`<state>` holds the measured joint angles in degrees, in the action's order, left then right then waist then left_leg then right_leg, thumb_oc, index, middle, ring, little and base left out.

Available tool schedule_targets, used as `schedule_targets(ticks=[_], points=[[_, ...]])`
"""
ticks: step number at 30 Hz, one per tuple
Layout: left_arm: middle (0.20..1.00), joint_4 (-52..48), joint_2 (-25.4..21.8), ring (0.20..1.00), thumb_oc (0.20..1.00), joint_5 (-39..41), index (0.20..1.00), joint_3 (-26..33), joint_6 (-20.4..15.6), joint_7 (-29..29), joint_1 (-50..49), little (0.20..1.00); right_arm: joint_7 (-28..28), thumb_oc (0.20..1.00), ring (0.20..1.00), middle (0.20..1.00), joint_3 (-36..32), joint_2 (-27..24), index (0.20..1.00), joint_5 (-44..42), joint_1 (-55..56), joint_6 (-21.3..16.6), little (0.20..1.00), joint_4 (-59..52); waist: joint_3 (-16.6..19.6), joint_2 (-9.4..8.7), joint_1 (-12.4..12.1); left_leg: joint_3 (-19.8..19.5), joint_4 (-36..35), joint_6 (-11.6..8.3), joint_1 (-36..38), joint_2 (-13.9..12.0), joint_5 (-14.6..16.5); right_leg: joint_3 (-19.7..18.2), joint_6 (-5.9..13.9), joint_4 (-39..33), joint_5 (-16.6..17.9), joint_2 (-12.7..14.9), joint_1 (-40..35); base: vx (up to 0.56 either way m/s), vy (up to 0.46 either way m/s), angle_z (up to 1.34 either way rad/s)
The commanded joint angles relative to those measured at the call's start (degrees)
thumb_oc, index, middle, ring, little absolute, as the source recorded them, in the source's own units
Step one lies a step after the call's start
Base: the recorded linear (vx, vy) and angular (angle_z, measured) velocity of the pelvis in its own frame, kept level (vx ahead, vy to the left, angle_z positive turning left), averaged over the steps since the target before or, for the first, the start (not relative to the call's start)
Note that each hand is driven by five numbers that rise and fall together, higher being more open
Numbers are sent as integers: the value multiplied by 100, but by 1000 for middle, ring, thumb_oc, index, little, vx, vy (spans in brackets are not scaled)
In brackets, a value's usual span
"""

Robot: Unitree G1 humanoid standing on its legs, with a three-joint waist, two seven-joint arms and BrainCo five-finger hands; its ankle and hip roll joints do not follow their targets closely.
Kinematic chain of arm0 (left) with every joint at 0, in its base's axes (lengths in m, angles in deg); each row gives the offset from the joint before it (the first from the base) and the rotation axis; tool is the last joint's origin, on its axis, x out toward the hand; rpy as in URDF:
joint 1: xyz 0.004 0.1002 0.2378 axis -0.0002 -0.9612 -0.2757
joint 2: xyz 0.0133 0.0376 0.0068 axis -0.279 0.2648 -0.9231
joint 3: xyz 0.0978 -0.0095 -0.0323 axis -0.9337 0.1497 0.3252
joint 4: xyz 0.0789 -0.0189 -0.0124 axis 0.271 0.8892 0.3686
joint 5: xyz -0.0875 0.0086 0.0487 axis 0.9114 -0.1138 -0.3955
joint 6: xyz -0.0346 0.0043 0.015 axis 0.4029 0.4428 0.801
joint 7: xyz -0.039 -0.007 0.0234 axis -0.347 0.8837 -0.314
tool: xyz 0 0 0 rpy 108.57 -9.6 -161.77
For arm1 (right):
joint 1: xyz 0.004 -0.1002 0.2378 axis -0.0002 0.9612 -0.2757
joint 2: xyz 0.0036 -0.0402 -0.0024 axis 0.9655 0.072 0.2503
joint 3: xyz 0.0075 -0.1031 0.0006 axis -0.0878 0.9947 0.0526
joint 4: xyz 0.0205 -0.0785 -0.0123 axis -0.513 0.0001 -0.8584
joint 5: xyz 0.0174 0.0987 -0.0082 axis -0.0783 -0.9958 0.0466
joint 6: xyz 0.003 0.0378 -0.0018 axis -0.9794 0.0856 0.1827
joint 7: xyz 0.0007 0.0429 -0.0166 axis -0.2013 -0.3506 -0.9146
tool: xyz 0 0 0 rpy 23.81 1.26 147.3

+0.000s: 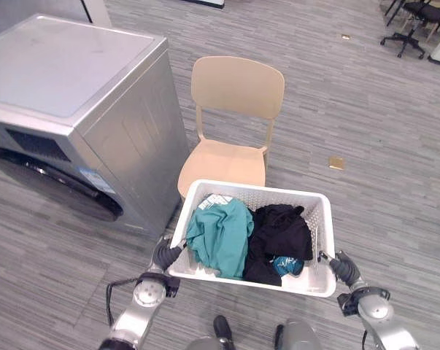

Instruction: Grab the laundry basket,head to the washer,open it,put in the laundry and shut it.

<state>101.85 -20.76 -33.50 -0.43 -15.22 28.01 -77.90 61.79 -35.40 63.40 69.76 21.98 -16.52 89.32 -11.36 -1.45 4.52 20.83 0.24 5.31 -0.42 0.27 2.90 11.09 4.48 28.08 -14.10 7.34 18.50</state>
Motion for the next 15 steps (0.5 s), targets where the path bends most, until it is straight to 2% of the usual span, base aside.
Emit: schedule_targets(ticks=[1, 3, 4, 6, 8, 9, 12, 13, 14, 15], points=[[200, -498, 39, 200, 200, 215, 200, 117, -462, -39, 16, 200, -109, 200, 200, 200, -381, -1, 200, -398, -219, -540, 200, -204, -113, -215, 133, -154, 439, -638, 254, -255, 409, 551, 364, -1595, 932, -37, -671, 297, -8, 42], [200, -518, 50, 200, 200, 209, 200, 107, -475, -72, 1, 200, -116, 200, 200, 200, -403, -6, 200, -399, -167, -550, 200, -217, -122, -201, 185, -258, 497, -644, 284, -225, 490, 569, 344, -1729, 848, -88, -815, 218, -43, 69], [200, -492, 106, 200, 200, 139, 200, 101, -487, -147, -41, 200, -143, 200, 200, 200, -453, -43, 200, -365, -51, -571, 200, -229, -80, -251, 237, -225, 695, -631, 230, -147, 504, 318, 235, -1826, 967, -149, -870, 141, -90, 86], [200, -514, 149, 200, 200, 137, 200, 118, -499, -173, -146, 200, -161, 200, 200, 200, -502, -52, 200, -380, 24, -573, 200, -219, -37, -242, 232, -223, 916, -694, 197, -185, 565, 319, 167, -1888, 985, -148, -979, 146, -74, 100], [200, -542, 177, 200, 200, 157, 200, 123, -489, -229, -218, 200, -125, 200, 200, 200, -553, -149, 200, -406, 40, -573, 200, -178, -40, -216, 185, -240, 1546, -884, 89, -308, 497, 395, 74, -2090, 981, -163, -1235, 139, -83, 87], [200, -520, 208, 200, 200, 196, 200, 144, -484, -223, -245, 200, -109, 200, 200, 200, -571, -209, 200, -431, 26, -549, 200, -147, -59, -208, 130, -333, 1895, -1025, -46, -410, 351, 396, 11, -2199, 923, -188, -1424, 118, -61, 35], [200, -437, 255, 200, 200, 204, 200, 153, -443, -206, -265, 200, -104, 200, 200, 200, -540, -261, 200, -423, -24, -491, 200, -119, -17, -182, 52, -518, 1639, -976, -292, -501, 437, 367, 4, -2287, 819, -160, -1582, 117, 43, 8], [200, -412, 258, 200, 200, 186, 200, 164, -432, -181, -280, 200, -103, 200, 200, 200, -508, -271, 200, -424, -35, -488, 200, -106, -5, -183, 7, -675, 1446, -996, -378, -532, 345, 296, 17, -2283, 797, -165, -1603, 100, 66, -14], [200, -412, 257, 200, 200, 186, 200, 164, -432, -181, -280, 200, -103, 200, 200, 200, -508, -271, 200, -424, -35, -488, 200, -106, -5, -183, 8, -675, 1445, -996, -378, -531, 344, 296, 17, -2283, 797, -164, -1603, 99, 83, -22], [200, -385, 260, 200, 200, 188, 200, 170, -435, -152, -282, 200, -87, 200, 200, 200, -471, -273, 200, -442, -66, -489, 200, -85, 12, -181, -35, -876, 1176, -1015, -453, -571, 184, 225, 26, -2306, 795, -175, -1606, 136, 135, -61]])
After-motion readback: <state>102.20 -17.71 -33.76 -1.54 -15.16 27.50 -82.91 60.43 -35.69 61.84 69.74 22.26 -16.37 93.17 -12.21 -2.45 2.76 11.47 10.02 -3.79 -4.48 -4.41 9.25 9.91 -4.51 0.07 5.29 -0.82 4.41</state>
